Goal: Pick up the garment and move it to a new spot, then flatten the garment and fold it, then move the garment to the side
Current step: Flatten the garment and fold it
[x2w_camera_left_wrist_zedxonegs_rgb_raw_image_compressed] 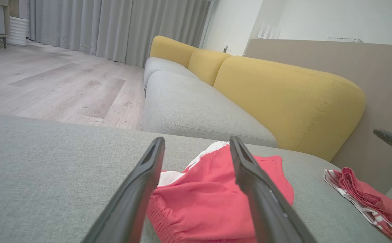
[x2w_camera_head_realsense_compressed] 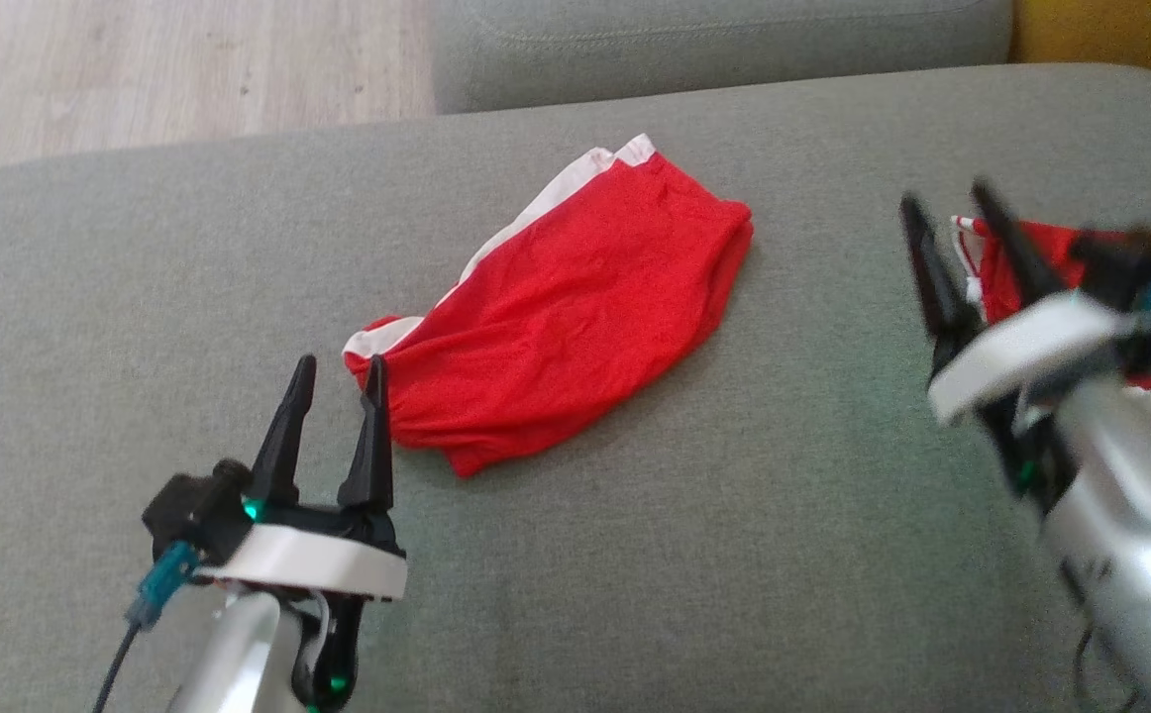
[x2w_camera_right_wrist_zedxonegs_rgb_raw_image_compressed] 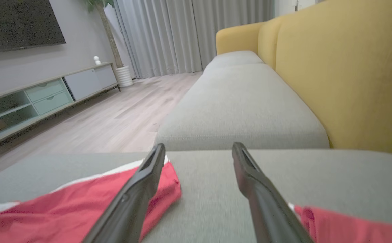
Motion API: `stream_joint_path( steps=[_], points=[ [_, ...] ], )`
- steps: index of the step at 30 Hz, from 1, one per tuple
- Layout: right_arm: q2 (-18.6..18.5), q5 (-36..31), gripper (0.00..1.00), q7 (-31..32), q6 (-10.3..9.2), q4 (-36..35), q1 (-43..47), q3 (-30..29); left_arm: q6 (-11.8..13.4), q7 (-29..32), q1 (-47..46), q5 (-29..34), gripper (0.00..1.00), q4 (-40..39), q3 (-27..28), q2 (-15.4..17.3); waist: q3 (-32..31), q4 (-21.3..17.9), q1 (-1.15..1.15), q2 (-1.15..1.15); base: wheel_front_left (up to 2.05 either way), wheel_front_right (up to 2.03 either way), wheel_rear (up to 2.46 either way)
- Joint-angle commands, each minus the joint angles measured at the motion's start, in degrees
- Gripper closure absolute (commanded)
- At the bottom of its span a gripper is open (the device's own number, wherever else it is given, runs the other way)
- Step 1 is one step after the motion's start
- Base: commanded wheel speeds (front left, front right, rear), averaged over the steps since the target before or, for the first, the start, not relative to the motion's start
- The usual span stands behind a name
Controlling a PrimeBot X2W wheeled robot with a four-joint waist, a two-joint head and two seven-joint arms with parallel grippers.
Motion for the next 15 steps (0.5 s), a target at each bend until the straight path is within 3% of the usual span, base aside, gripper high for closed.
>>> stream_joint_path(
  steps=[1, 9, 15],
  points=[
    [2.23, -3.67, 0.0, -0.62, 0.37, -3.06, 3.6, -3.48, 0.12, -0.36, -0.49, 0.88, 0.0, -2.29, 3.09, -0.2, -0.69, -0.56, 0.01, 0.0, 0.0, 0.0, 0.0],
    [12.97, -19.23, 0.0, -0.63, 0.37, -11.07, 19.06, -17.56, 0.1, -0.36, 5.28, 5.42, 0.0, -2.98, 4.79, -2.35, -3.2, -1.58, 0.01, 0.0, 0.0, 0.0, 0.0],
    [15.88, -24.28, 0.0, -0.63, 0.37, -13.73, 22.74, -21.43, 0.1, -0.36, 7.12, 5.56, 0.0, -3.65, 5.67, -3.02, -4.03, -1.6, 0.01, 0.0, 0.0, 0.0, 0.0]
  ],
)
